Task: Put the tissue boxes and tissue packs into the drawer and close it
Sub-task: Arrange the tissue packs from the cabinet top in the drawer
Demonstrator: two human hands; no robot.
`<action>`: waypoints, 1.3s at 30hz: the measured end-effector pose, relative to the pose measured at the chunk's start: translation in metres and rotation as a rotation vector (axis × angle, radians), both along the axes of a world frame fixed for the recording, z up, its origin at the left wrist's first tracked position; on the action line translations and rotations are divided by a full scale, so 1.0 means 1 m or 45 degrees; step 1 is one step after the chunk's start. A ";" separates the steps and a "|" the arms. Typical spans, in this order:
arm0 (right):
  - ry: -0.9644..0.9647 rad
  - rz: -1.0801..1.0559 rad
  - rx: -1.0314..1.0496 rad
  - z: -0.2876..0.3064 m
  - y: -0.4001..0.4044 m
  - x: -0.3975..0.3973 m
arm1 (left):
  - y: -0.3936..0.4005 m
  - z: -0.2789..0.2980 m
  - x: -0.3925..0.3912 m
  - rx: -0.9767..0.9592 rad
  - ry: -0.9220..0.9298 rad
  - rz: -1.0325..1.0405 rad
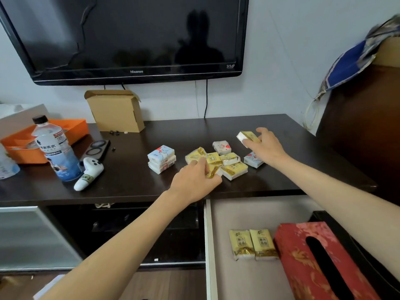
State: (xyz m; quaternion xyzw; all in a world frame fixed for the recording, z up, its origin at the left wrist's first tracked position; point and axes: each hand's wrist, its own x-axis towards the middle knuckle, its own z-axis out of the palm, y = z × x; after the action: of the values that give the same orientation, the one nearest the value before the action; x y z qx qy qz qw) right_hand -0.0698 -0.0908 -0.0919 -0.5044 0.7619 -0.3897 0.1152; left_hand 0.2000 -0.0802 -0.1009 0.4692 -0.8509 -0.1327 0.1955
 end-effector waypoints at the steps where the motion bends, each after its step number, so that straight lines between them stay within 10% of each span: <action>1: -0.022 0.026 0.011 0.001 0.013 0.003 | 0.010 -0.001 -0.001 0.013 0.022 -0.016; 9: -0.116 0.258 0.123 -0.019 0.143 0.030 | 0.087 -0.029 -0.001 0.086 -0.025 -0.348; 19: 0.484 0.528 0.363 -0.059 0.238 0.040 | 0.137 -0.092 0.006 0.093 -0.435 -0.852; 39: 0.914 0.765 0.525 -0.086 0.259 0.051 | 0.146 -0.117 0.000 -0.077 -0.618 -0.919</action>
State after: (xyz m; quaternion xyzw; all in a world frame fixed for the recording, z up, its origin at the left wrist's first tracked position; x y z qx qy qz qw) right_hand -0.0186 0.1677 -0.1782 -0.7700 0.6358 0.0168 0.0502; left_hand 0.2001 0.0654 -0.2177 0.1532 -0.9852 -0.0534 -0.0553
